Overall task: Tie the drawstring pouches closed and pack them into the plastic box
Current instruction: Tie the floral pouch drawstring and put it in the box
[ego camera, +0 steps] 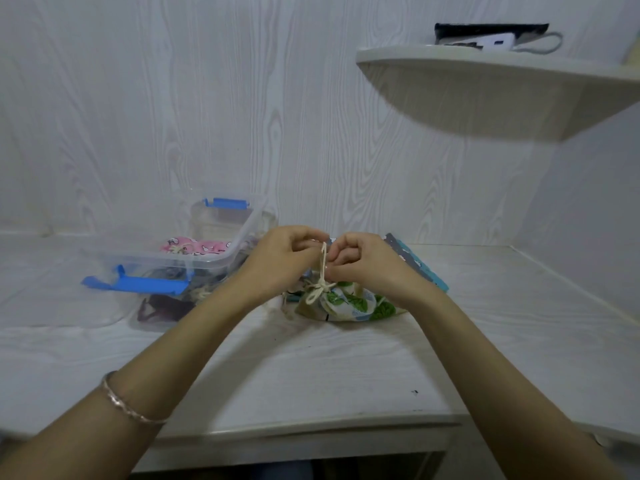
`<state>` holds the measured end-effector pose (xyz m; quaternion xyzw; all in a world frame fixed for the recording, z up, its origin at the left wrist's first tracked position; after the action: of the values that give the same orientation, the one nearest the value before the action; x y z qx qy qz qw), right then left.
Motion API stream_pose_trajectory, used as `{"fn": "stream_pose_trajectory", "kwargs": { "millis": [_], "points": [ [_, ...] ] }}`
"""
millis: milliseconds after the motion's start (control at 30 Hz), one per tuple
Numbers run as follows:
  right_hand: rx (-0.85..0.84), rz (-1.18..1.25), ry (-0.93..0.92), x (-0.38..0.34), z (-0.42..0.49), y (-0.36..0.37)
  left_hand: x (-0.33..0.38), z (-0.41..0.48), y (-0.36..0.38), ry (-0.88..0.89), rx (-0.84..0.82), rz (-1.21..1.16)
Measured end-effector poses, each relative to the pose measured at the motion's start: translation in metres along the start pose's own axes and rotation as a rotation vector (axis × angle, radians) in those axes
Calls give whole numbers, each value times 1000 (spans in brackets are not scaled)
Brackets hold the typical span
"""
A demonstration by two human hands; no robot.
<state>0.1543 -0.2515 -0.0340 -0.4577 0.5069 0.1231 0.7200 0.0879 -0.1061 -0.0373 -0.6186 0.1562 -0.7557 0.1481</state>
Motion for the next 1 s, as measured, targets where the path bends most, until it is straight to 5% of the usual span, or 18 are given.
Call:
{"fn": "stream_pose_trajectory", "kwargs": {
  "millis": [100,233,433,533,900,1000],
  "points": [
    [8,-3,-52,-2,-4,-1,-4,1,-2,38,-144,-8],
    [84,-51,-139,-4,-9,1,-3,2,-6,15,-80,36],
    [187,-563,-298,4,-5,6,6,5,-8,-57,-110,3],
    [178,-614,-299,6,-4,5,8,6,-10,-76,-117,-15],
    [-30,662,-172,13,3,7,12,4,-18,-43,-113,158],
    [-5,643,-214,15,5,10,12,6,-19,-53,-115,228]
  ]
}}
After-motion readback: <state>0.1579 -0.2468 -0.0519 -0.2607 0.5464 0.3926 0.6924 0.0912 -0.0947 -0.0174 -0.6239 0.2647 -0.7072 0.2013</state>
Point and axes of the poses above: each hand's wrist, its own z-axis towards the middle knuckle, its own y-axis out of the palm, x = y × z, the point moved 2 cm from there along z, towards the middle knuckle, and after that the axes turned 15 degrees about -x, right-handed, at the moved point
